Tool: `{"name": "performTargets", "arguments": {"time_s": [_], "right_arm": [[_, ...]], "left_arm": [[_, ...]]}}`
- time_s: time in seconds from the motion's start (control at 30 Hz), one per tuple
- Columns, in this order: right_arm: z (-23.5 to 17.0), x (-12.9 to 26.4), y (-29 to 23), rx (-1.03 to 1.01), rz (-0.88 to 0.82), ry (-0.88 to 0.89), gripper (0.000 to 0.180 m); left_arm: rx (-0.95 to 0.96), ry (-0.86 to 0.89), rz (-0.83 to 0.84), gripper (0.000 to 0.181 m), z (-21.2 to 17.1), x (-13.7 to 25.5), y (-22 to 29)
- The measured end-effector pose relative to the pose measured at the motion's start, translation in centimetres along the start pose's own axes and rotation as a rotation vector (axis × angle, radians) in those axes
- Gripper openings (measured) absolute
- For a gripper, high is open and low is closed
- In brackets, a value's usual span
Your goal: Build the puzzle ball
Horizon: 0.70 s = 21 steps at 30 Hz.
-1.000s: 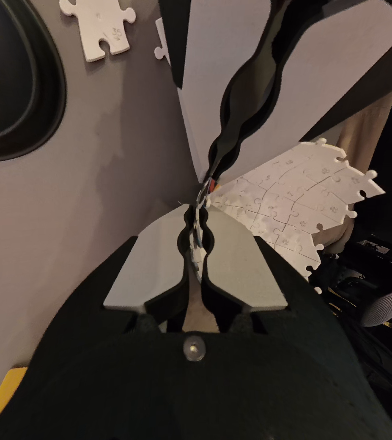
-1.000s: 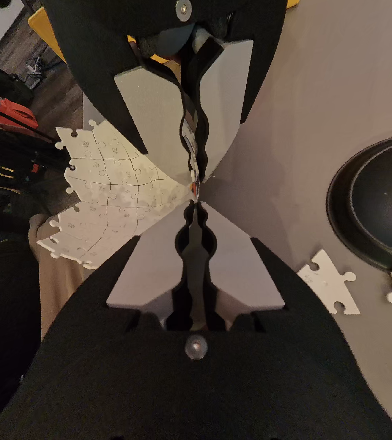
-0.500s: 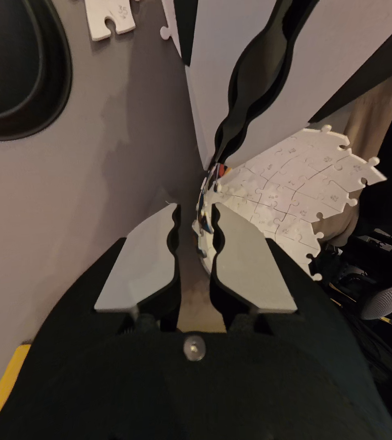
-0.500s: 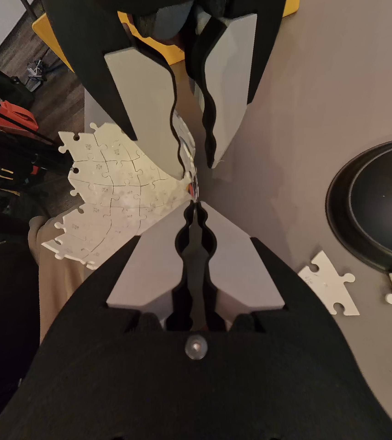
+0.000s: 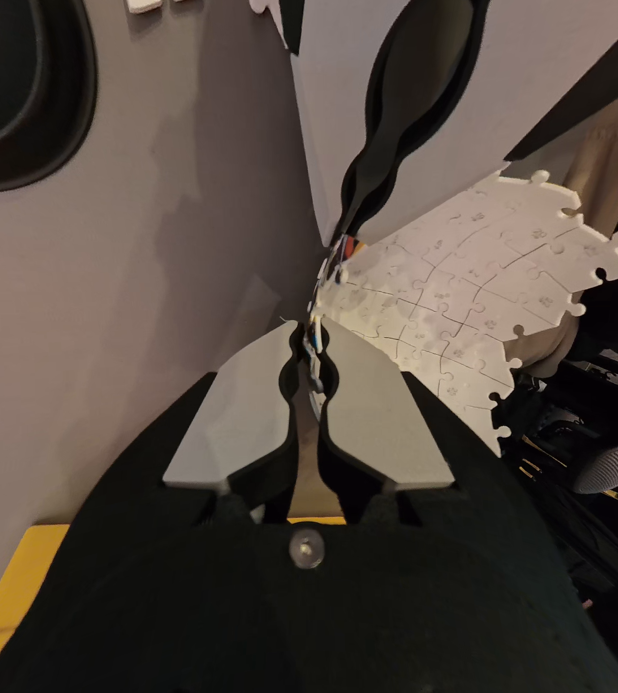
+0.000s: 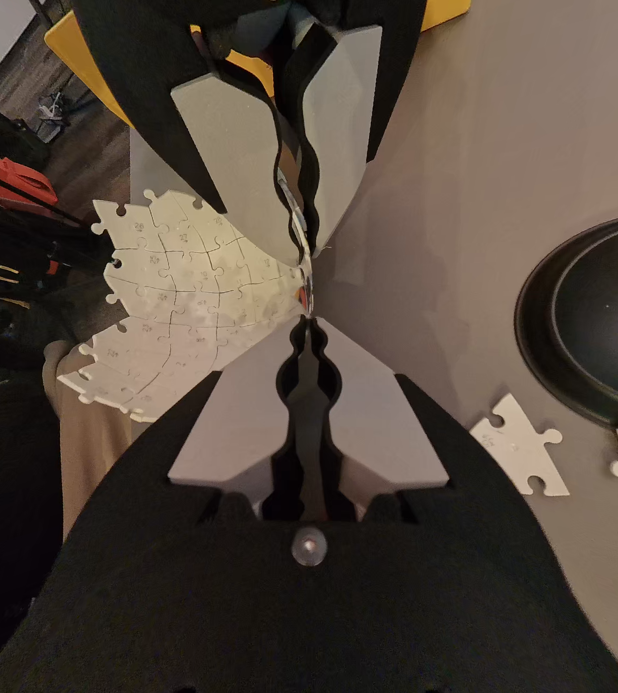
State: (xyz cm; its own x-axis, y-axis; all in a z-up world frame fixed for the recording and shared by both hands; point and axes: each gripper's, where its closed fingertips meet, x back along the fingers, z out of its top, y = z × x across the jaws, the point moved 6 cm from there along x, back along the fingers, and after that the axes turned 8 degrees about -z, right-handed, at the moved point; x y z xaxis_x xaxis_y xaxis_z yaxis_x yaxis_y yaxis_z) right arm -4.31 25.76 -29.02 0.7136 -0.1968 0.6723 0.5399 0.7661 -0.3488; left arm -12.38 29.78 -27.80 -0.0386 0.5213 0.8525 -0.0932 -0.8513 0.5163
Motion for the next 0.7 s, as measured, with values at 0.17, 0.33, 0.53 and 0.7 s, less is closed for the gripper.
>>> {"name": "performTargets", "arguments": {"time_s": [0.17,0.33,0.53,0.7], "right_arm": [[0.04,0.05,0.09,-0.006,0.001,0.005,0.0],[0.09,0.1,0.12,-0.008,-0.003,0.008,0.0],[0.12,0.14,0.17,-0.013,-0.002,0.011,0.0],[0.08,0.13,0.21,-0.018,0.0,0.01,0.0]], "left_arm": [[0.007,0.003,0.008,0.005,0.05,0.04,-0.07],[0.02,0.025,0.005,0.021,-0.08,0.31,-0.11],[0.02,0.036,0.008,0.019,-0.79,0.76,0.16],[0.018,0.06,0.016,0.007,-0.92,0.69,0.11]]}}
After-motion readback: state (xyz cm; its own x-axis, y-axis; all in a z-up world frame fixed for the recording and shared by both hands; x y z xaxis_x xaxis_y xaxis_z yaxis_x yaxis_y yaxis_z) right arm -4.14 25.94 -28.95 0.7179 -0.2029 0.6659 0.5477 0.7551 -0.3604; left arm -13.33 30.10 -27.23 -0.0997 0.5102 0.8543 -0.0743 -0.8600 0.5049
